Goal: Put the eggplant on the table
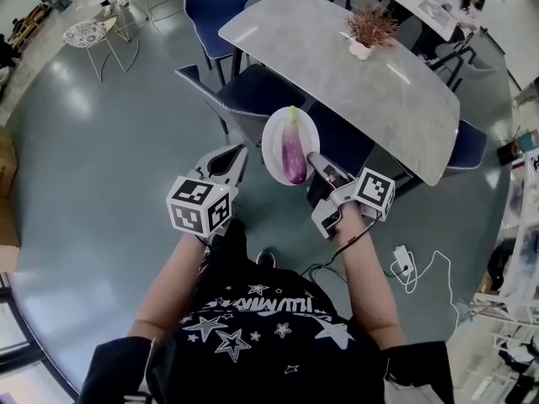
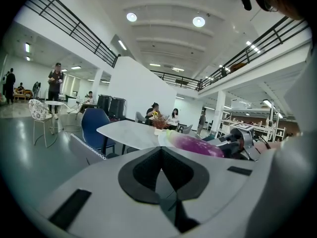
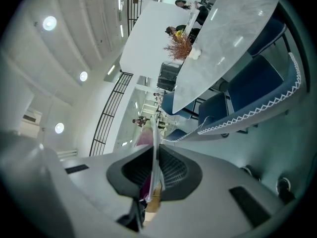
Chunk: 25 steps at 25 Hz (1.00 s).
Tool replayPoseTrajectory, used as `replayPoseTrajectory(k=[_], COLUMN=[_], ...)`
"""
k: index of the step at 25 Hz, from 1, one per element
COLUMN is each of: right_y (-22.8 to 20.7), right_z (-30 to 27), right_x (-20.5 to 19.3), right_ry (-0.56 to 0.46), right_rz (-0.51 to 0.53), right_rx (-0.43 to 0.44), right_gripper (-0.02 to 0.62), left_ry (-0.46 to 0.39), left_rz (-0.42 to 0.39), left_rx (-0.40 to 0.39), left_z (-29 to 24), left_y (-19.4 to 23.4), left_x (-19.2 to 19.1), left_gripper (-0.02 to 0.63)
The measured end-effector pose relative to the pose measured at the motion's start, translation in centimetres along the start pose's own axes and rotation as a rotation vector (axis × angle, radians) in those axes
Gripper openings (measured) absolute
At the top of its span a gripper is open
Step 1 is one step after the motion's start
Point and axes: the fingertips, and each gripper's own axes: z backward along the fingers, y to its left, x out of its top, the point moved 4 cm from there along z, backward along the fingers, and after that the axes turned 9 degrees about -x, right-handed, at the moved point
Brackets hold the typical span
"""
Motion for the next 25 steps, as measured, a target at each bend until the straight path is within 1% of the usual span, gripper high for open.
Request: replayPoseTrajectory(k=[2, 5, 7, 13, 15, 17, 19, 25], right_y=[0.5, 1.5, 1.6, 0.0, 0.7, 2.6, 3.6, 3.2], right_z=[-1.0, -4.4, -5.6, -6.4, -9.3, -14.2, -17.0, -16.7], right_x=[0.4, 1.6, 2.1, 2.7, 4.1, 6.7, 8.2, 8.3], right_ry=[-0.004, -0.02, -0.029, -0.053, -0.063, -0.074, -0.083, -0.121], right_rz=[0.004, -0.001, -0.003, 0.009, 0.001, -0.01, -0.018, -0.023], right_rx=[-0.005, -0.018, -0.025, -0.032, -0.04, -0.054, -0.06, -0.065], right_gripper=[0.034, 0.034, 0.034, 0.034, 0.034, 0.034, 0.034, 0.034], left_ry=[0.0, 0.001, -0.002, 0.001, 0.014, 0.025, 0.028, 0.023], left_rz=[0.0, 0.006, 0.007, 0.008, 0.01, 0.015, 0.015, 0.004], left_rx=[-0.008, -0.026, -0.038, -0.056, -0.071, -0.088, -0.1, -0.128], left_z=[-0.6, -1.9, -2.8, -4.3, -5.8, -8.1, -9.5, -10.0], left_y=[1.2, 4.8, 6.3, 7.6, 10.6, 15.4, 18.3, 18.5], left_x=[0.5, 2.0, 2.4, 1.5, 2.8, 5.9, 7.6, 7.4], left_gripper=[0.006, 0.006, 0.006, 0.006, 0.006, 0.006, 0.006, 0.006])
